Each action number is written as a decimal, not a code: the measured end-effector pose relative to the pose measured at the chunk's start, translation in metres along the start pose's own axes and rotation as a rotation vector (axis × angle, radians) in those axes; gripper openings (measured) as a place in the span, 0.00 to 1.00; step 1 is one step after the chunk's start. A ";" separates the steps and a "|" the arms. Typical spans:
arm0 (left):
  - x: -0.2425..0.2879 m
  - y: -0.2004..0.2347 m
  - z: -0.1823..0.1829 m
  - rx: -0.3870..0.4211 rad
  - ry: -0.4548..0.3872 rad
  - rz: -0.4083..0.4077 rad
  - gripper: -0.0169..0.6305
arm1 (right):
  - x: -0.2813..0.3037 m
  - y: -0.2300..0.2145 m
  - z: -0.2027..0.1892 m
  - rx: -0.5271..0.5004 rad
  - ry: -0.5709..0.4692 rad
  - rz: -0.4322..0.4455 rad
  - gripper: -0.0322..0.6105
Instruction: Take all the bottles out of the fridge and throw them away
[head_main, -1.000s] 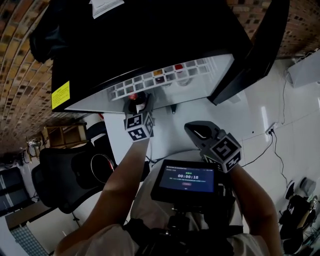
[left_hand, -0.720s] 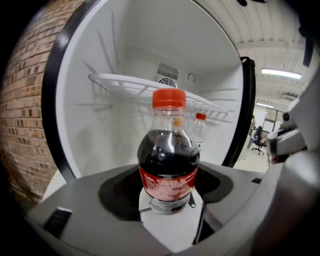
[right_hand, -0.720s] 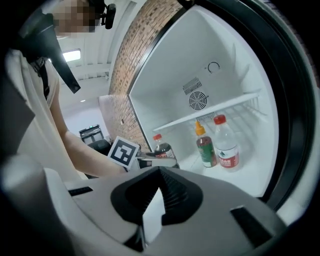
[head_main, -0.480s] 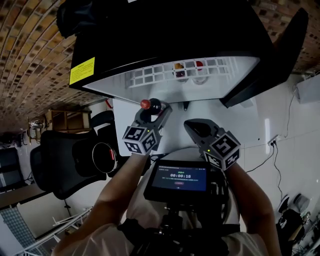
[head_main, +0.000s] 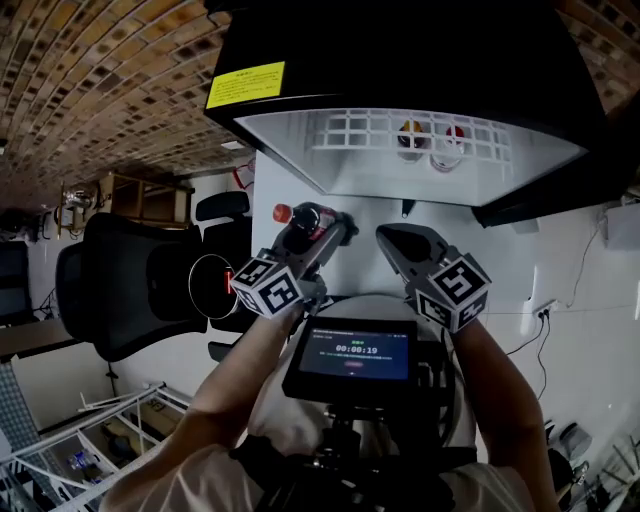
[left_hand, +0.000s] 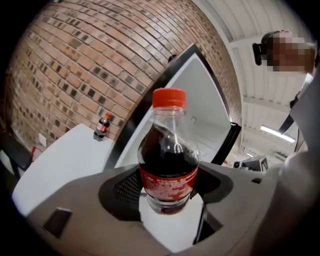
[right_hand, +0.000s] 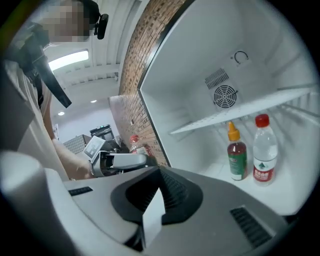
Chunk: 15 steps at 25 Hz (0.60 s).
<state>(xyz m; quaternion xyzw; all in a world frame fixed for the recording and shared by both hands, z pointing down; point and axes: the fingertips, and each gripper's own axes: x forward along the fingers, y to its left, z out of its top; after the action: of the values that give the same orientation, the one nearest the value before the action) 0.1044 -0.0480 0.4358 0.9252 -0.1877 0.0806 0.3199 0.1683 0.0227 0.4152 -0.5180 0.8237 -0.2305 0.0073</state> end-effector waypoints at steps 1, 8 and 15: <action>-0.008 0.004 0.002 -0.018 -0.015 0.011 0.53 | 0.006 0.004 0.001 -0.006 0.003 0.010 0.05; -0.064 0.046 0.011 -0.089 -0.110 0.120 0.53 | 0.050 0.038 0.001 -0.023 0.051 0.094 0.05; -0.136 0.105 0.010 0.096 -0.106 0.387 0.53 | 0.095 0.077 -0.010 -0.044 0.103 0.190 0.05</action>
<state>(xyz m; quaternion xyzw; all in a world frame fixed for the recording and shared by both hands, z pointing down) -0.0618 -0.0899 0.4500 0.8890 -0.3744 0.1004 0.2436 0.0563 -0.0274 0.4159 -0.4248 0.8734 -0.2370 -0.0249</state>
